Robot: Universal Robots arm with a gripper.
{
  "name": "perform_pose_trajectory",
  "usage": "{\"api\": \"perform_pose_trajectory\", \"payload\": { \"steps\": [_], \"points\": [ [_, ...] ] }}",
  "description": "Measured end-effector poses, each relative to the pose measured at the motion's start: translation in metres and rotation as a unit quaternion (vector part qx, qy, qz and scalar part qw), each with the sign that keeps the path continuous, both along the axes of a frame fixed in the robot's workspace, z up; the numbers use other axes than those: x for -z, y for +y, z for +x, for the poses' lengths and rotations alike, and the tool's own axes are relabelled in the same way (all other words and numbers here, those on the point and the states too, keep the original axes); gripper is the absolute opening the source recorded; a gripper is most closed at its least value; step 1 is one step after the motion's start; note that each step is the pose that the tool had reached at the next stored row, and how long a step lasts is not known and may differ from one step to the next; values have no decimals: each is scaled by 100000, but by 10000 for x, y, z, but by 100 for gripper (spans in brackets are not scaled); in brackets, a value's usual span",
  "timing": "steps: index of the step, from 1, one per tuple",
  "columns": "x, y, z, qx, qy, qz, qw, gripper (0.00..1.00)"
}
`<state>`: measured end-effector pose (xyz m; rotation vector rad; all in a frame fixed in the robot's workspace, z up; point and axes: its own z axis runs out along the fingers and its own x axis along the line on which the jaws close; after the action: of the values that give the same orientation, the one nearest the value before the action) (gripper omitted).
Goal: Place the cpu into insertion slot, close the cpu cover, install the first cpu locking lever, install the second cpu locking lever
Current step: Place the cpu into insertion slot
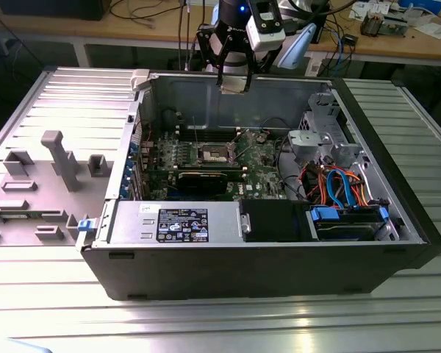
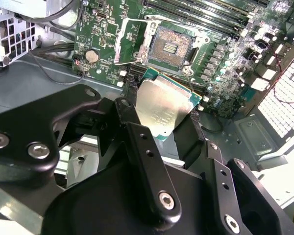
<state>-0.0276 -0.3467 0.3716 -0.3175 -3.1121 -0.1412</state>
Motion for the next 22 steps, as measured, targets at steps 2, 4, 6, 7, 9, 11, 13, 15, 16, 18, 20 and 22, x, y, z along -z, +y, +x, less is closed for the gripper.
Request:
{"api": "perform_pose_trajectory", "payload": {
  "steps": [2, 4, 6, 7, 9, 11, 13, 15, 16, 18, 20, 22],
  "points": [
    [0, 0, 0, 35, 1, 0, 100000, 55],
    [0, 0, 0, 317, 1, 2, 99999, 55],
    [0, 0, 0, 1052, 3, -2, 99994, 55],
    [0, 0, 0, 1117, 2, 1, 99994, 55],
    [0, 0, 0, 1140, -1, 1, 99994, 55],
    [0, 0, 0, 1147, -1, 2, 99993, 55],
    [0, 0, 0, 1147, 0, -1, 99993, 55],
    [0, 0, 0, 1151, 1, -1, 99993, 55],
    [0, 0, 0, 1151, 2, -1, 99993, 55],
    [0, 0, 0, 1159, 2, 1, 99993, 55],
    [0, 0, 0, 1207, 2, -2, 99993, 55],
    [0, 0, -1, 1633, 0, 0, 99987, 55]
  ]
}}
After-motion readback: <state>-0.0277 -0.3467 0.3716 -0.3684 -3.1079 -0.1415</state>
